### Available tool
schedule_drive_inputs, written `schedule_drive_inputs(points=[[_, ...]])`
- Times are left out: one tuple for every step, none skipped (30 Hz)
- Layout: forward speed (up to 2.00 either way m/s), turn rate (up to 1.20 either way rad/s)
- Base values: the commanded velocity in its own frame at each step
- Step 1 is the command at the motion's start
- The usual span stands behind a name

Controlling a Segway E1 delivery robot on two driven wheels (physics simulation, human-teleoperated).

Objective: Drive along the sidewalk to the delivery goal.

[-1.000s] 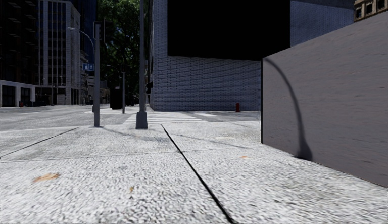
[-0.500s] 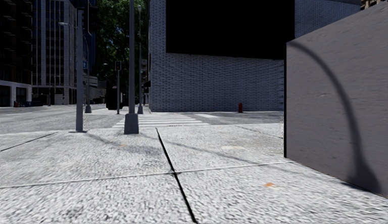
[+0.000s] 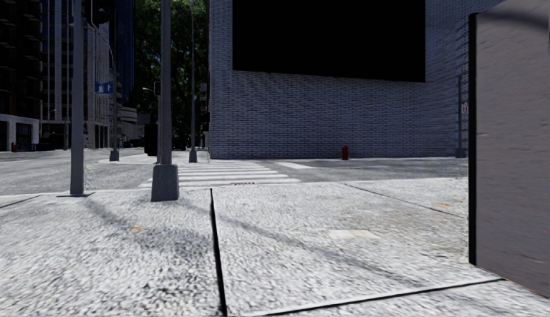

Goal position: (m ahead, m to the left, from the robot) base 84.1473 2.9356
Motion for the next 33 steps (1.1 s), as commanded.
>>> schedule_drive_inputs(points=[[1.93,0.0],[1.93,0.0],[1.93,0.0],[1.93,0.0],[1.93,0.0],[1.93,0.0],[1.93,0.0],[1.93,0.0],[1.93,0.0],[1.93,0.0],[1.93,0.0],[1.93,0.0],[1.93,0.0],[1.93,0.0],[1.93,0.0],[1.93,0.0],[1.93,0.0],[1.93,0.05],[1.93,0.13],[1.93,0.13],[1.93,0.2],[1.93,0.23],[1.93,0.27],[1.93,0.27],[1.93,0.34],[1.93,0.36],[1.93,0.37],[1.93,0.37],[1.93,0.37],[1.93,0.37],[1.93,0.37],[1.93,0.37],[1.93,0.37]])
